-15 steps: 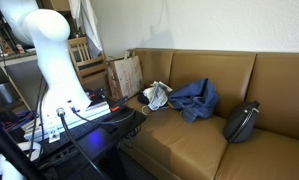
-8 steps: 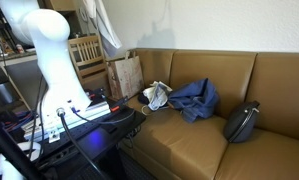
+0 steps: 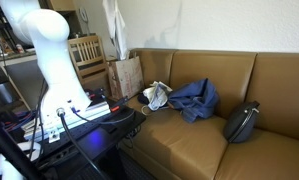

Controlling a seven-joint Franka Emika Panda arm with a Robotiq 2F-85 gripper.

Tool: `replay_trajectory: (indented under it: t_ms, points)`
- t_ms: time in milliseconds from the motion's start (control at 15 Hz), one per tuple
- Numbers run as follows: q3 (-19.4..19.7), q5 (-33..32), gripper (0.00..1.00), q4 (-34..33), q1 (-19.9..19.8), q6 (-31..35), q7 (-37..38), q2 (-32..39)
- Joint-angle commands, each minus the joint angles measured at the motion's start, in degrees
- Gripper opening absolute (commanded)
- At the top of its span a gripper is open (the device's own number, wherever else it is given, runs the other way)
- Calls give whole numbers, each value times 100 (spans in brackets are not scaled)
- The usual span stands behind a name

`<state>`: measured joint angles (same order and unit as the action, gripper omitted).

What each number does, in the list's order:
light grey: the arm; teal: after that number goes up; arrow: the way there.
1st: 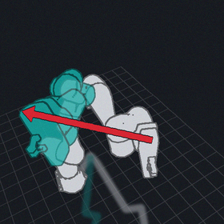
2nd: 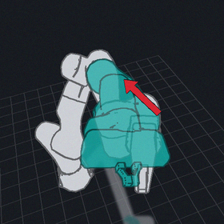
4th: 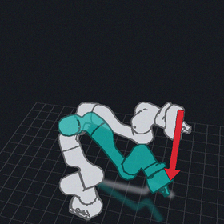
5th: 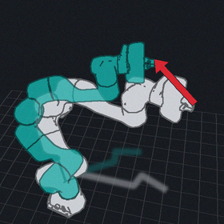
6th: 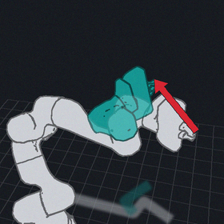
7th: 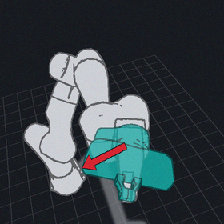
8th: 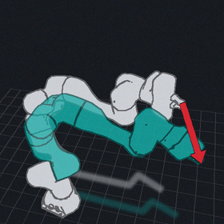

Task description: Put the striped cloth in the bag

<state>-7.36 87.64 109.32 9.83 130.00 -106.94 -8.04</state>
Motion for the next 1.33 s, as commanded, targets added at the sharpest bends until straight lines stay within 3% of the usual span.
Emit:
replay_trajectory:
  t_ms: [0, 333, 600, 800, 1267]
  points:
    - [-88, 681, 0, 729, -22, 270, -1451, -7]
    - [-157, 932, 0, 1889, -27, 9, -2307, -13]
    - [9, 1239, 0, 2257, -189, -283, -2189, 130]
    - [71, 1090, 0, 2106, -281, -240, -1775, 348]
    - [-171, 1297, 0, 900, -73, 82, -2335, 1196]
